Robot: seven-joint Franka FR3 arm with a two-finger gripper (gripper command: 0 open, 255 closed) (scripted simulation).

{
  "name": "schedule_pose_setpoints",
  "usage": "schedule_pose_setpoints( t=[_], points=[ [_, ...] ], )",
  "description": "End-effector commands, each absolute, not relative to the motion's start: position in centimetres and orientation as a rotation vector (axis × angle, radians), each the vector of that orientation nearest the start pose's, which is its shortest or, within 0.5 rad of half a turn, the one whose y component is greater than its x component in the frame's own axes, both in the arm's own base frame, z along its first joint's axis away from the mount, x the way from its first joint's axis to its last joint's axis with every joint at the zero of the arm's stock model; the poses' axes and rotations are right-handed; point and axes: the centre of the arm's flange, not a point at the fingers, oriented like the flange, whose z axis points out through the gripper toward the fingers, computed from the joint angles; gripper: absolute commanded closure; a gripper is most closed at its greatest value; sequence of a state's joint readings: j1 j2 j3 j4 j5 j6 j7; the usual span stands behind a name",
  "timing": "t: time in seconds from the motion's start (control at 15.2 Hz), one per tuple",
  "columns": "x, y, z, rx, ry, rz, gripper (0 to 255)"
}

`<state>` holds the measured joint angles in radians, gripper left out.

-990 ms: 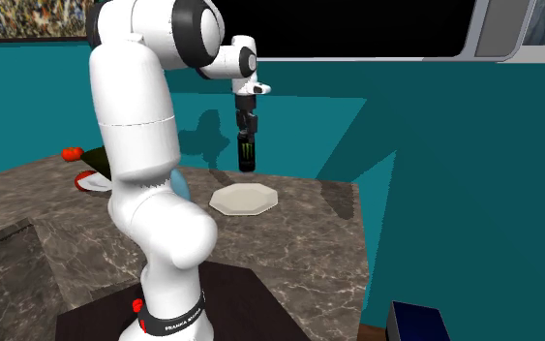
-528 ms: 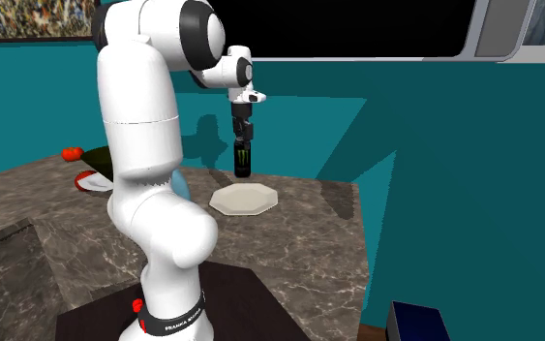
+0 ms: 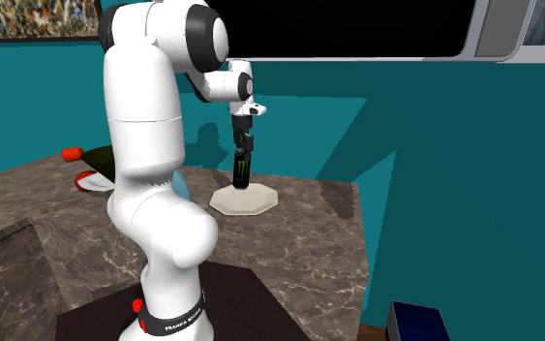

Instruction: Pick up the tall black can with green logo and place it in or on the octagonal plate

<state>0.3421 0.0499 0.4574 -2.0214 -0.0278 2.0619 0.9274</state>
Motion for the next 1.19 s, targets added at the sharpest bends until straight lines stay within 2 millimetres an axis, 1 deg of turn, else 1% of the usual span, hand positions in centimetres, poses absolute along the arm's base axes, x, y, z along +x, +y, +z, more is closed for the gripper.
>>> schedule_pose_setpoints(
  t=[0.0, 0.46, 0.99, 1.06, 1.12],
  points=[
    [39.4, 40.0, 41.8, -3.14, 0.181, 0.0, 255],
    [39.4, 40.0, 38.1, -3.14, 0.181, 0.0, 255],
    [39.4, 40.0, 37.9, -3.14, 0.181, 0.0, 255],
    [39.4, 40.0, 37.9, -3.14, 0.181, 0.0, 0],
    [39.4, 40.0, 37.9, -3.14, 0.181, 0.0, 0]
  ],
)
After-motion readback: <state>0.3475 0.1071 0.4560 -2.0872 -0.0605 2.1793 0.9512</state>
